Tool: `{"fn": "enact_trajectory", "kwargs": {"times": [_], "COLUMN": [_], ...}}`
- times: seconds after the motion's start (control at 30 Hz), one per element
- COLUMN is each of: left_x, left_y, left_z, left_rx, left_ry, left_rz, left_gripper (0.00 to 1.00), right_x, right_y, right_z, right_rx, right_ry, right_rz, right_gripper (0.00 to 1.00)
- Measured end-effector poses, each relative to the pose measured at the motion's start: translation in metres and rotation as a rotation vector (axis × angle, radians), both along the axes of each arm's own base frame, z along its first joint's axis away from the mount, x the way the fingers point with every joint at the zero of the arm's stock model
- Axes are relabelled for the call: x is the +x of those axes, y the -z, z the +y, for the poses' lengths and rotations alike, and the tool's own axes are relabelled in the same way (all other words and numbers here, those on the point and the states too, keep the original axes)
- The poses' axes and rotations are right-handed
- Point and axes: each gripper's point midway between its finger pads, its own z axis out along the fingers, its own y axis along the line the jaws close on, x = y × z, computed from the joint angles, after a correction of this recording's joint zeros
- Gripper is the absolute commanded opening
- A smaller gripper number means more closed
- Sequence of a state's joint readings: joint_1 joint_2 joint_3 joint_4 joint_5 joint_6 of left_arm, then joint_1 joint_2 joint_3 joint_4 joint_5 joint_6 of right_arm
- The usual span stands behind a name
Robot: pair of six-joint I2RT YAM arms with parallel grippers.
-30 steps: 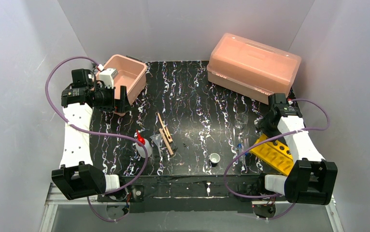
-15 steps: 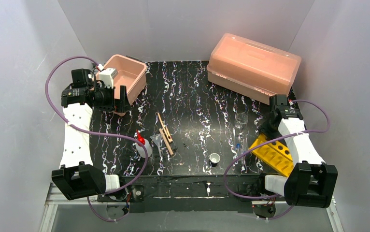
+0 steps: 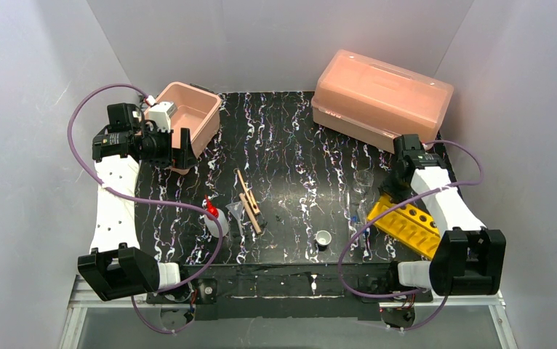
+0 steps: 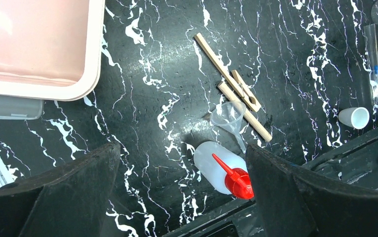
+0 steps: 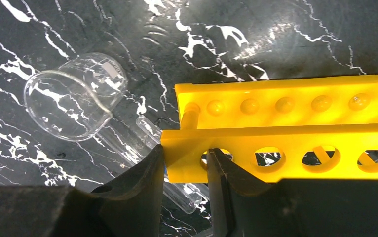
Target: Organize the chemistry lab equipment
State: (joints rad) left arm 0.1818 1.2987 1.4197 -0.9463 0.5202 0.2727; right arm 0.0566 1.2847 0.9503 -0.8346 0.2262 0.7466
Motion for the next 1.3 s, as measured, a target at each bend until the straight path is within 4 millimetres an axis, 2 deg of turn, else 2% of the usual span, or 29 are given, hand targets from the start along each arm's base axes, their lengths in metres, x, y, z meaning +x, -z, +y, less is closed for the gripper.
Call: {"fn": "enact_trajectory", "kwargs": {"times": [0.8,1.0,1.17,1.23,1.3], "left_x": [0.001,0.001,0.0,-0.001,-0.001], "left_y": [0.0,0.001,0.004,0.006,0.008], "left_z": [0.002,0.002,0.003,0.003,0.003], "left_rx": [0.016,0.021,0.025,0.026,0.025], "left_ry": [0.006,0.011,0.013,0.015,0.015], "left_rz": [-0.008,-0.009,-0.002,0.002,0.007], "left_gripper": [0.98,0.98,0.98,0.98,0.98], "right_x": [0.033,0.044,0.051,0.053,0.054], "right_y": [-0.003,-0.004,-0.006,-0.006,-0.006], "right_z": [0.088,0.118,0.136,0.142,0.146], "right_rx": [0.052,0.062,0.062,0.062,0.063], "right_ry": [-0.108,-0.154,-0.187,-0.198,-0.209], "right_rz": [-0.01,-0.002,0.01,0.014,0.019], "right_gripper": [0.31,0.36,0.4,0.44,0.53]}}
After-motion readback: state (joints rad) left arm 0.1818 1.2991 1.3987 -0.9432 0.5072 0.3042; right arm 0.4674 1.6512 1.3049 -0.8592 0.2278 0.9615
